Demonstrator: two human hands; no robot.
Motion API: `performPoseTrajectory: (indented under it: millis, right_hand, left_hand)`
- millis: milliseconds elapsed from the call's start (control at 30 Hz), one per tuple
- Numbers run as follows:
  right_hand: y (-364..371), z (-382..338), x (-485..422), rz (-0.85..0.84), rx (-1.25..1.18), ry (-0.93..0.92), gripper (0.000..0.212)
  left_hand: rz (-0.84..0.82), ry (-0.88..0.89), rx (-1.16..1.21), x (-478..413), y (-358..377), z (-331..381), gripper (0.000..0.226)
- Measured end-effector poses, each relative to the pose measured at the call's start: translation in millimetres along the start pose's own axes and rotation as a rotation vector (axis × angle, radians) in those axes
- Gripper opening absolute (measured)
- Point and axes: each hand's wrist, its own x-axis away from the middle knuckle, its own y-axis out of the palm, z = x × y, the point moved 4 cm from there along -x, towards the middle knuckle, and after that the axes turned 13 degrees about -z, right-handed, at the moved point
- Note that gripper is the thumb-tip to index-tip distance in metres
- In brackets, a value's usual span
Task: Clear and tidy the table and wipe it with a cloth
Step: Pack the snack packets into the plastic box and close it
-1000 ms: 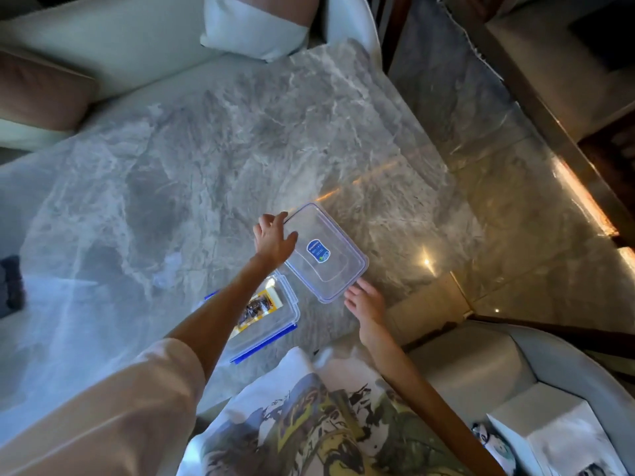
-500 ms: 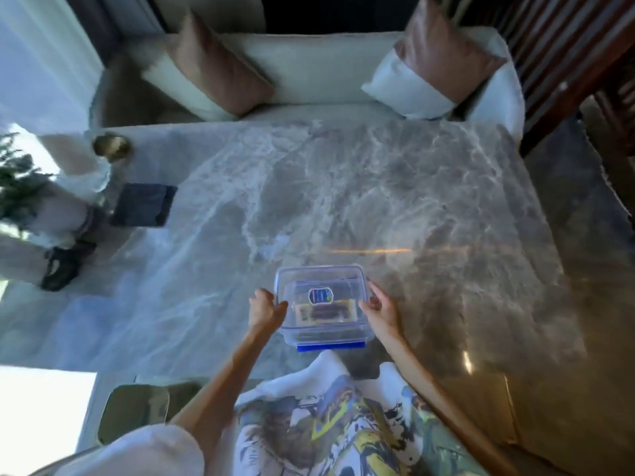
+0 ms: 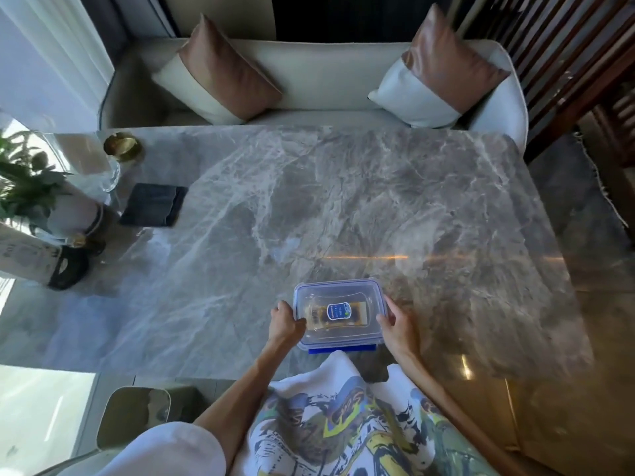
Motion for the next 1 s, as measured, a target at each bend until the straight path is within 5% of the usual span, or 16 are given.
performPoseTrajectory:
  millis: [300,400,467,567,667,900,1000]
  right_hand:
    - [5.0,7.6,-4.3,-0.004,0.037,0.092,0.05]
    - [4.6,-5.1,-6.0,0.023,0.368,0.107,0.058]
    - [7.2,-25.4,-3.5,0.065,0.68,-0.057,0.073]
    - [27.1,-37.4,-5.1,-0.169,0.832,-0.208,0.089]
    - [32.1,-34.7,-7.7,-0.297,0.857,-0.138,0.087]
    - [36.2,-37.9,-10.7,-0.288,0.866,-0.069,0.088]
    - [36.6,-37.4,-10.9,-0.294,0.868,-0.061,0.09]
  left_hand:
    - [-0.035,-0.035,0.01,2.4,5.8,-5.5,0.025]
    - [-0.043,-0.029,-0.064,-0.7,6.7,-0.7,0.036]
    - [-0.038,0.016,-0.214,-4.1,8.8,7.9,0.05]
    - [-0.033,0.043,-0.386,-9.3,9.4,22.3,0.071]
    - [-0.018,0.148,-0.52,-21.1,3.9,41.7,0.064]
    - [-0.456,0.154,-0.578,-58.8,1.4,76.8,0.055]
    - [-0.435,0.178,-0.653,-65.7,-2.6,82.0,0.054]
